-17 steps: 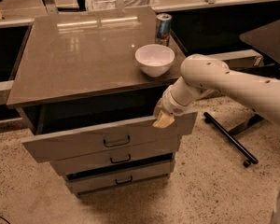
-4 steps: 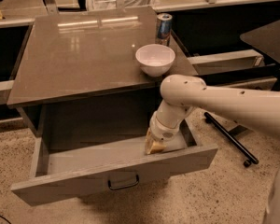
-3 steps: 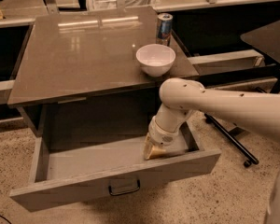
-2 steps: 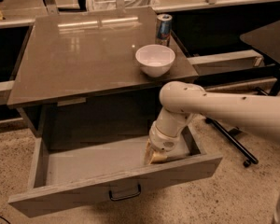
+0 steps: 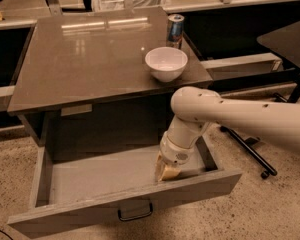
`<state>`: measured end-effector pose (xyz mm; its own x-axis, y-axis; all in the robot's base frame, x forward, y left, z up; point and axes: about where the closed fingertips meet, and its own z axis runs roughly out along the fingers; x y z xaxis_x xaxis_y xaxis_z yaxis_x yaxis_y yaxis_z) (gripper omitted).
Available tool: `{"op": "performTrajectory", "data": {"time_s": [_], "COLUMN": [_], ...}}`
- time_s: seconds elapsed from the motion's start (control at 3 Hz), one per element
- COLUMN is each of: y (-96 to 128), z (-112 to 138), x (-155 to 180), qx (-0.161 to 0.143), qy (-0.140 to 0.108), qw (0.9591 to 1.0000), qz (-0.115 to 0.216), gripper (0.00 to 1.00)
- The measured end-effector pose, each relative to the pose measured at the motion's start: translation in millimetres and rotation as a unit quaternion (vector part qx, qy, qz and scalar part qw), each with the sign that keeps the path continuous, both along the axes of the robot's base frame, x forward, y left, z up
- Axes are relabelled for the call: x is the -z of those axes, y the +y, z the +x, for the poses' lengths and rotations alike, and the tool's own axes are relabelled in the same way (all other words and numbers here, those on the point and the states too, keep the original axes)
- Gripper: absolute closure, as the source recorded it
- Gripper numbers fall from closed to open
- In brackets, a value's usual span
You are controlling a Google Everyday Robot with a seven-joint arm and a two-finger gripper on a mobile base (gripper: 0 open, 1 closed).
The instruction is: Open top drawer
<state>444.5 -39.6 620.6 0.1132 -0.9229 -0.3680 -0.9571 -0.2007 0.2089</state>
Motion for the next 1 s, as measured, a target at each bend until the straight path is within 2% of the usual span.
{"op": "performTrajectory", "data": {"time_s": [0.67, 1.0], "y": [-3, -12], "z": [-39, -37], "x": [-29, -48], "qx": [-0.006, 0.018], "qy": [0.02, -0.01], "qw": [0.9996, 0.9991], "qz": [0.018, 0.037], "gripper": [0.74, 0.62]}}
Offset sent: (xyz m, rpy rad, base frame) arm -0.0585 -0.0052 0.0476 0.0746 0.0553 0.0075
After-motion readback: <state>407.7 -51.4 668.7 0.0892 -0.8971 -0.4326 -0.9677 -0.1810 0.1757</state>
